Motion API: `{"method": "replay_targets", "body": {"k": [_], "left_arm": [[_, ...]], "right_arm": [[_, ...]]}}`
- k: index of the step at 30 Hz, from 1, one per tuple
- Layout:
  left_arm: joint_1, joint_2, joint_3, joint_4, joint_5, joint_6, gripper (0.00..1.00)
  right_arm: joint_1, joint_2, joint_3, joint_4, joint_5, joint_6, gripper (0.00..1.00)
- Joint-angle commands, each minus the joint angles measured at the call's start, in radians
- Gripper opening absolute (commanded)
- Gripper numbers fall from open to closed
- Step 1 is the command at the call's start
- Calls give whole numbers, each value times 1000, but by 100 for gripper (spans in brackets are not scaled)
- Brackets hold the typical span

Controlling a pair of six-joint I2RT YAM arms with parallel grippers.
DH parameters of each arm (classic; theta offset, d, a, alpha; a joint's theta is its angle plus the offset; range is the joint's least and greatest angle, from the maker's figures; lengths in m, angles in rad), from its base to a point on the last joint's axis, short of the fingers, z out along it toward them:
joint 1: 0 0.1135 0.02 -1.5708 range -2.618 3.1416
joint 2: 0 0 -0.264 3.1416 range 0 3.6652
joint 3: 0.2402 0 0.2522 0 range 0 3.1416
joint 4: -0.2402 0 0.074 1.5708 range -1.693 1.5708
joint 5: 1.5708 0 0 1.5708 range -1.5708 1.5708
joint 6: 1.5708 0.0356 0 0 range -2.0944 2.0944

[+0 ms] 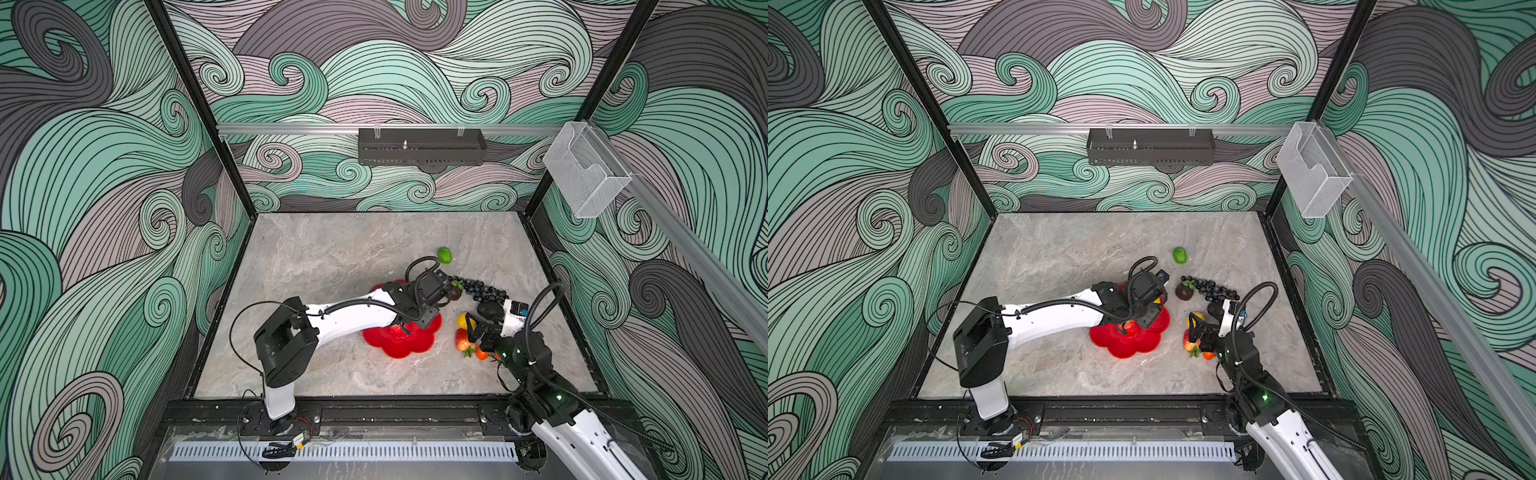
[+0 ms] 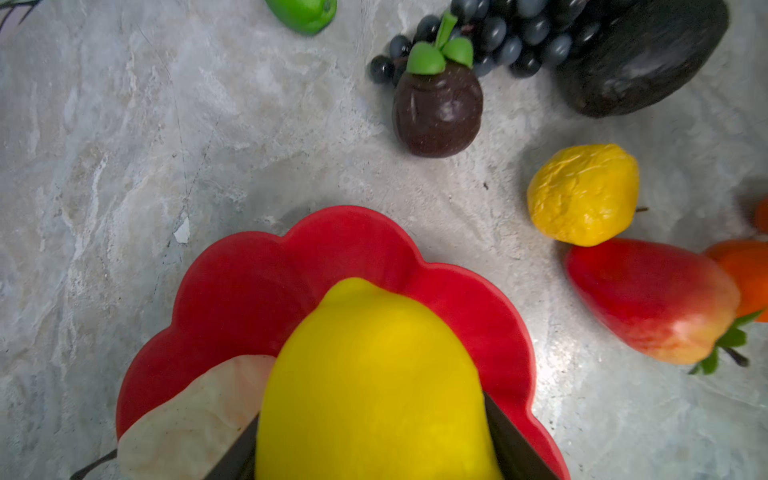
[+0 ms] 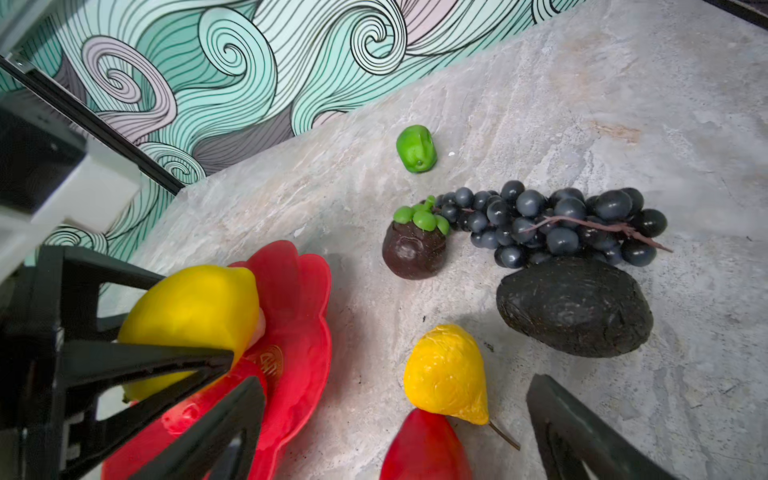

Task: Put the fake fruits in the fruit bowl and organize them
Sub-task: 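Lower the lemon into the bowl beside the pear with the left gripper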

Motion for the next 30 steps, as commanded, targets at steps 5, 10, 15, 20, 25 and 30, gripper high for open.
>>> {"method": "replay_targets", "body": {"k": [5, 10, 15, 20, 25, 30], "left_arm": [[-4, 124, 147, -179, -112, -50, 62], [-4, 217, 252, -287, -166, -91, 62], [-4, 289, 323, -364, -212, -128, 63], [-4, 331, 357, -387, -213, -145, 63], [-4, 375, 404, -429, -230, -160, 64], [-4, 401, 420, -443, -242, -170, 65]], "right_arm": [[-4, -23, -15, 63, 3, -11, 99], [-3, -25, -19, 68, 0, -11, 99], [-4, -35, -23, 69, -2, -8, 99], [-3, -34, -26, 73, -6, -8, 99], [-3, -28, -29, 81, -3, -7, 99], [-3, -22, -28, 88, -7, -6, 99]]}}
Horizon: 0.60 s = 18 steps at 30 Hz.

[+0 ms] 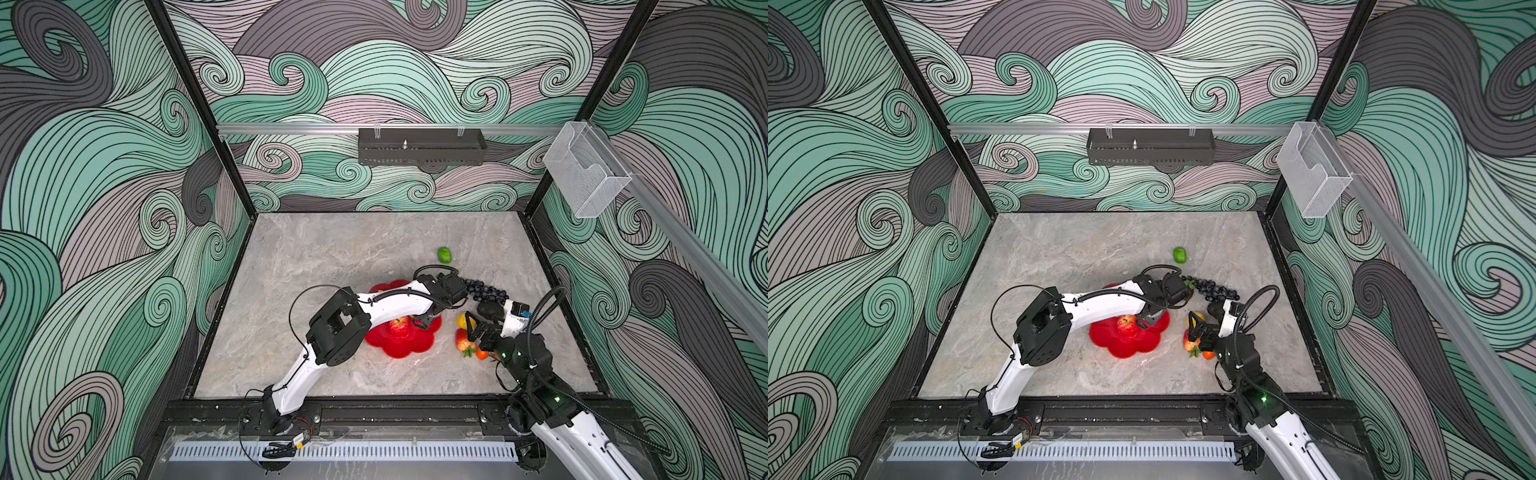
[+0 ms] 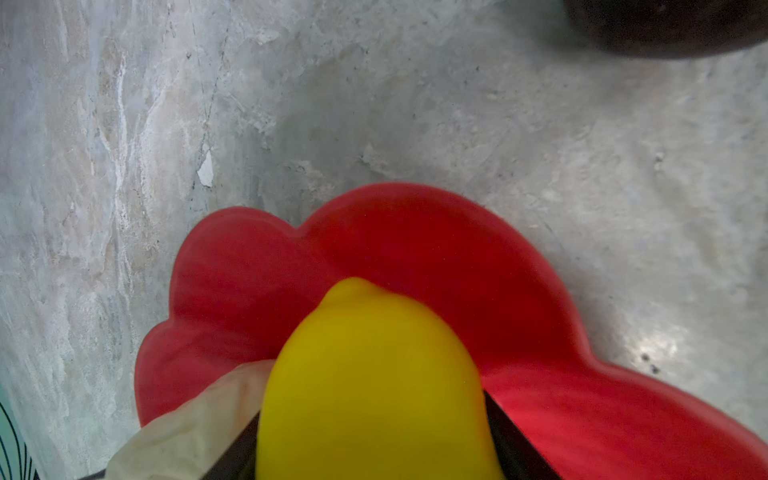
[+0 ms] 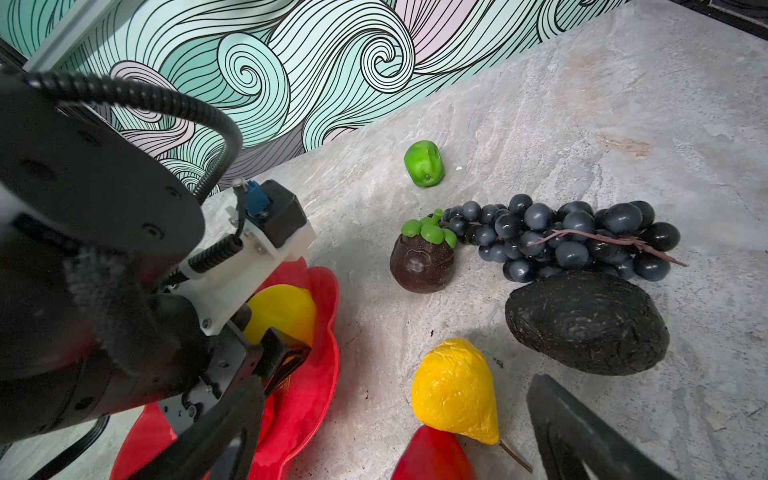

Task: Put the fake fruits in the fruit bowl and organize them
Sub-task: 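Lower the lemon into the bowl beside the pear with the left gripper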

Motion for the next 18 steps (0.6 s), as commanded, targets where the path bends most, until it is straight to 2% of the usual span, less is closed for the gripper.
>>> {"method": "replay_targets", "body": {"k": [1, 11, 18], "left_arm": [[-3, 25, 33, -56, -33, -31, 66], [-3, 41, 49, -76, -7, -44, 78], [-3, 40, 50, -80, -9, -49, 76]], "right_arm": [[-3, 2, -11, 27, -6, -6, 99], [-4, 4, -13, 29, -6, -2, 99], [-3, 4, -13, 29, -7, -2, 99]]}}
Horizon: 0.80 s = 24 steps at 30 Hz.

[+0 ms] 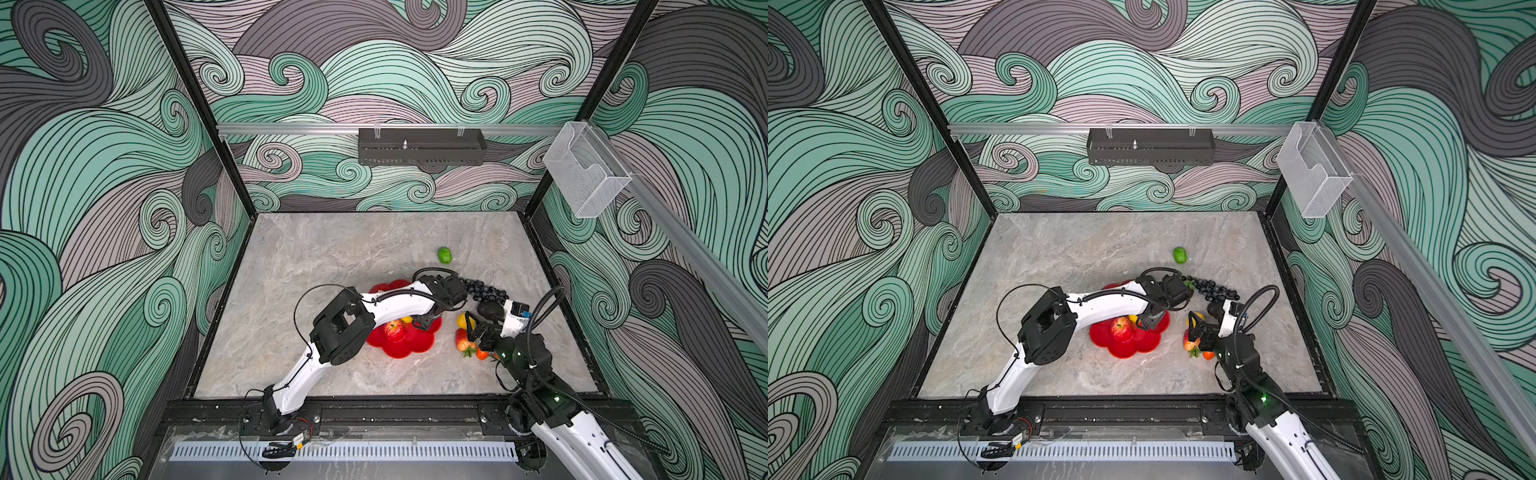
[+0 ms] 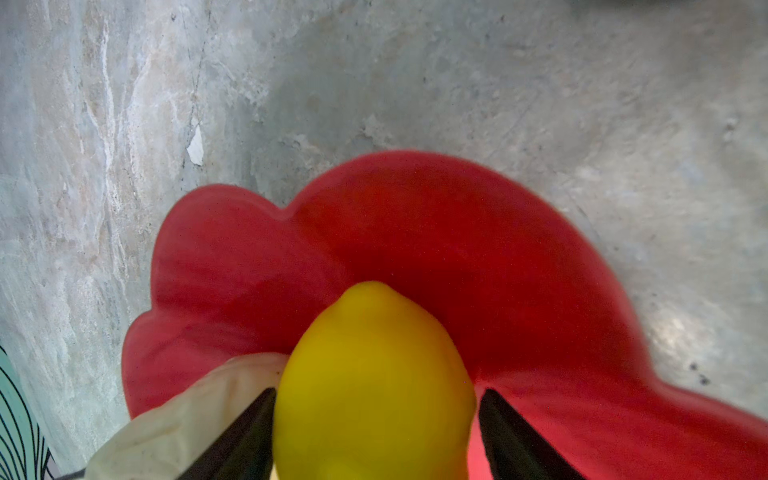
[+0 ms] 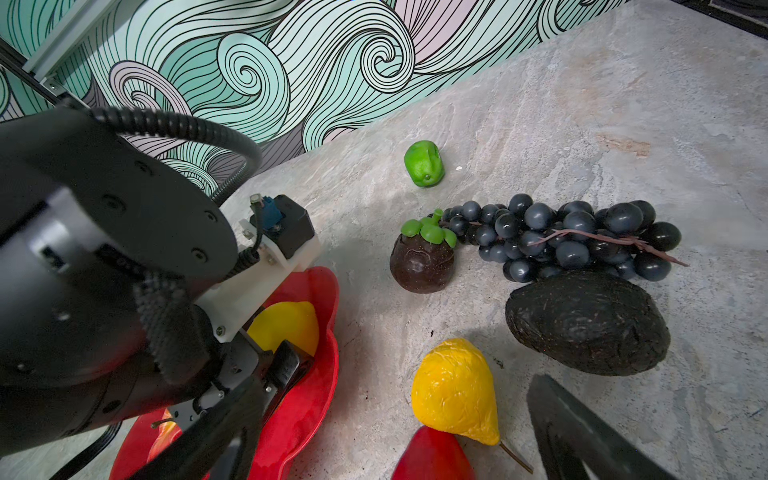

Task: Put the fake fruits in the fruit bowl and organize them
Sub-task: 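Lower the lemon into the bowl beside the pear with the left gripper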

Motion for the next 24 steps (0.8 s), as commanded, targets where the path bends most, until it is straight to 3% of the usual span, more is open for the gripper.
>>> {"method": "replay_targets", "body": {"k": [1, 12, 24], "left_arm": [[-3, 12, 33, -36, -7, -24, 75], [-3, -31, 28, -51, -23, -33, 85], [-1, -151, 8, -39, 23, -32, 91]], "right_arm": [[-4, 3, -10, 27, -7, -3, 99], [-4, 18, 2, 10, 15, 8, 99], [-9, 261, 203, -172, 71, 65, 99]]}}
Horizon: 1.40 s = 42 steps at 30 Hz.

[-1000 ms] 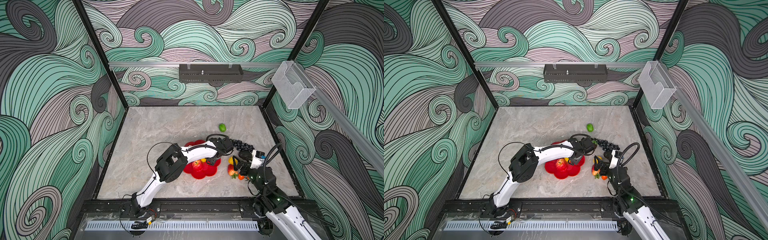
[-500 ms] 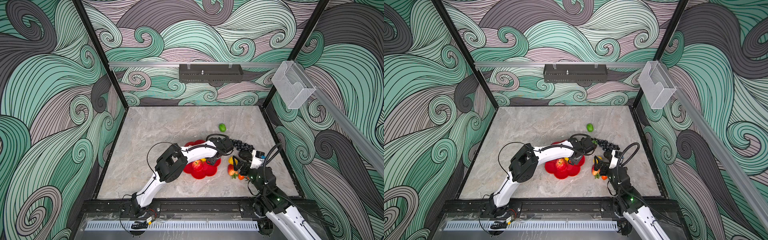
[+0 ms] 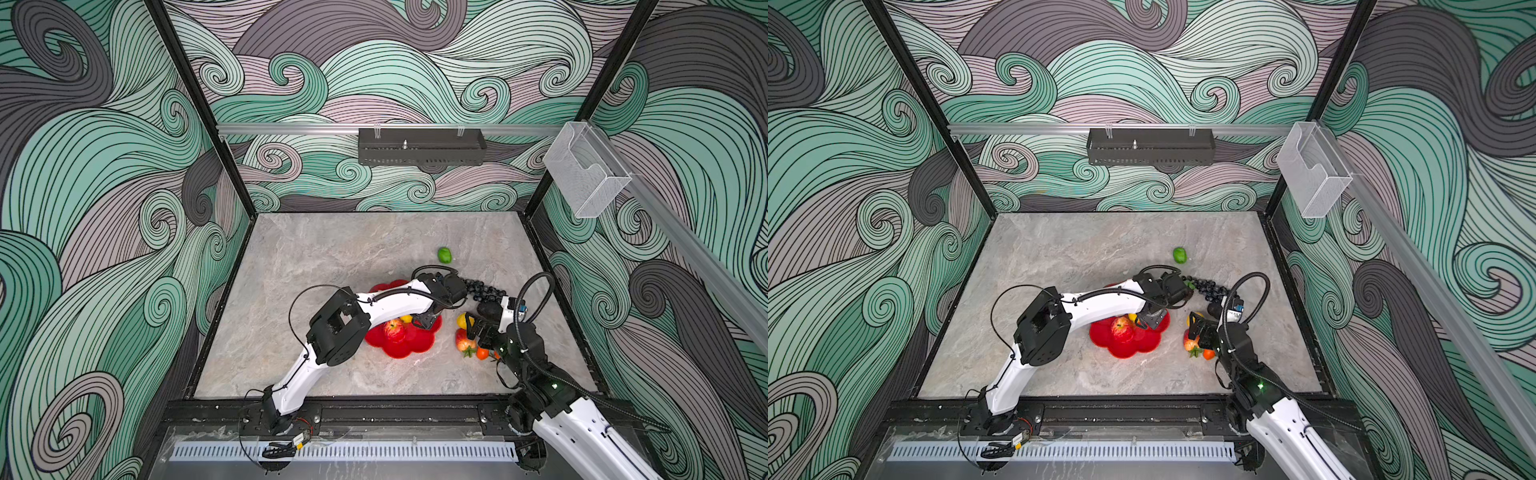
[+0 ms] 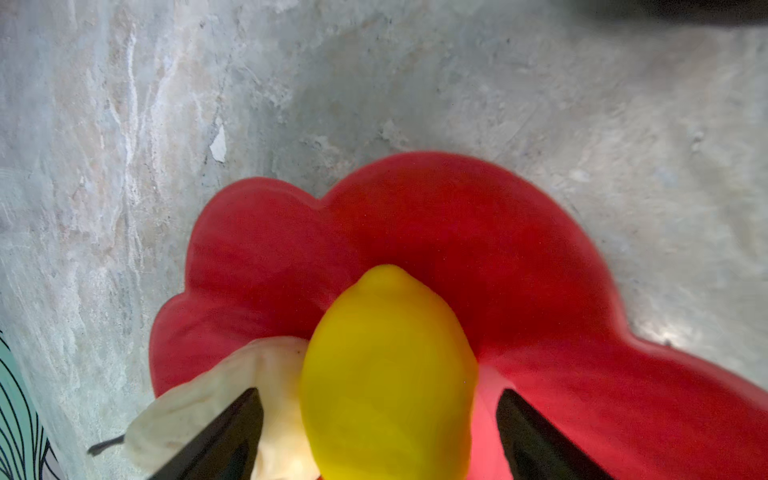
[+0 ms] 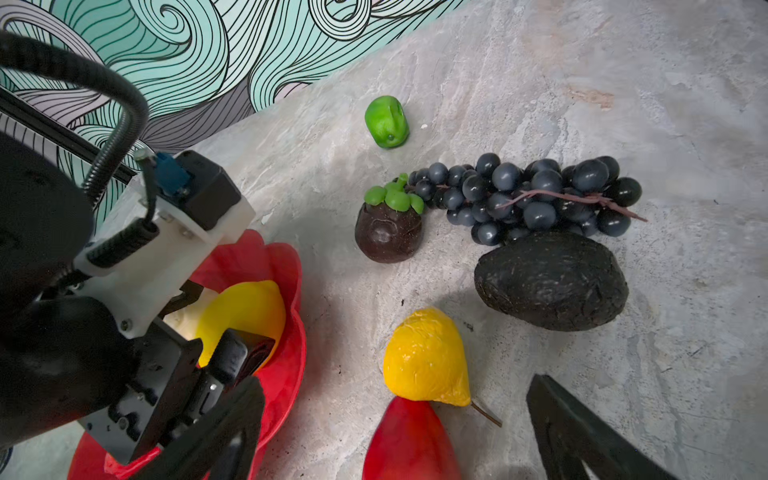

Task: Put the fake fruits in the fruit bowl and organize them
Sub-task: 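Lower the lemon into the bowl beside the pear with the left gripper, then open the left gripper and withdraw while the right gripper moves over the grapes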

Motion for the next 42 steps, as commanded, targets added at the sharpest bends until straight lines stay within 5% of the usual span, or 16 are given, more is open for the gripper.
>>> {"method": "replay_targets", "body": {"k": [1, 11, 26, 32, 42], "left_arm": [[-2, -123, -8, -8, 21, -18, 92], [59, -598, -499, 378, 118, -17, 92], [236, -1470, -1355, 809, 45, -35, 96], [243, -1637, -1462, 842, 59, -26, 98], [253, -1627, -1481, 874, 88, -17, 98]], "right_arm": [[-11, 73, 96, -90, 43, 10, 99], [-109, 382, 360, -225, -28, -107, 99], [-198, 720, 552, -194, -170, -125, 93], [-198, 852, 619, -155, -218, -155, 92], [-197, 1042, 677, -144, -257, -151, 85]]}}
